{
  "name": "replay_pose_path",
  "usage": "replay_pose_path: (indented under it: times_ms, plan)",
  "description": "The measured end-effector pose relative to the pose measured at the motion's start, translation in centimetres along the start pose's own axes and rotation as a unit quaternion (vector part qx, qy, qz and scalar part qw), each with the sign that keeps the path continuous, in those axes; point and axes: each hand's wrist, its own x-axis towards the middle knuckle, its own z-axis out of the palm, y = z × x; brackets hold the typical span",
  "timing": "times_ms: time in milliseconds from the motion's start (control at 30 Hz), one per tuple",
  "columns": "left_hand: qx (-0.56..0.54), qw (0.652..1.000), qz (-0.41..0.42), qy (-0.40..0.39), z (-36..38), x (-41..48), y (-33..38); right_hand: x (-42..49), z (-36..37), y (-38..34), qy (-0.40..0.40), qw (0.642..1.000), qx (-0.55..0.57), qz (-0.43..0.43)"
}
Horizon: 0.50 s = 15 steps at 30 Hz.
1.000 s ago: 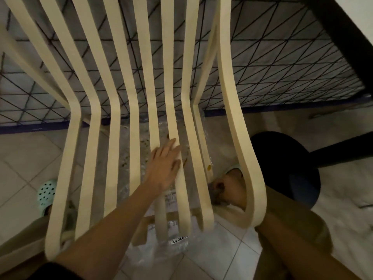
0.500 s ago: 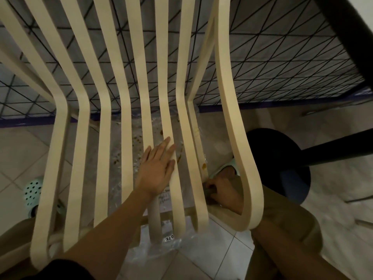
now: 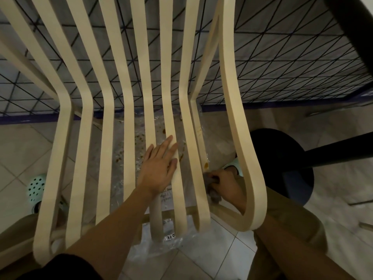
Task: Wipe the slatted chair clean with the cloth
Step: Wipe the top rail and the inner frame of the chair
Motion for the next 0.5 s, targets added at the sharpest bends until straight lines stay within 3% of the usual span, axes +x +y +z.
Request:
replay_pose_path:
  times_ms: [167, 367, 500]
  plan:
    - [0.002, 1.000, -0.001, -0.003, 0.0, -0.4, -0.1, -0.6, -0.4, -0.4, -0.057, 0.998, -0.005, 0.014]
    - [-0.001, 1.000, -0.009, -0.009, -0.3, -0.1, 0.5, 0.8, -1.4, -2.1, 0.006, 0.999, -0.042, -0.015]
    - [-0.005, 1.000, -0.007, -0.006, -0.4, -0.2, 0.1, 0.3, -2.3, -2.8, -0.056, 0.995, -0.078, -0.031]
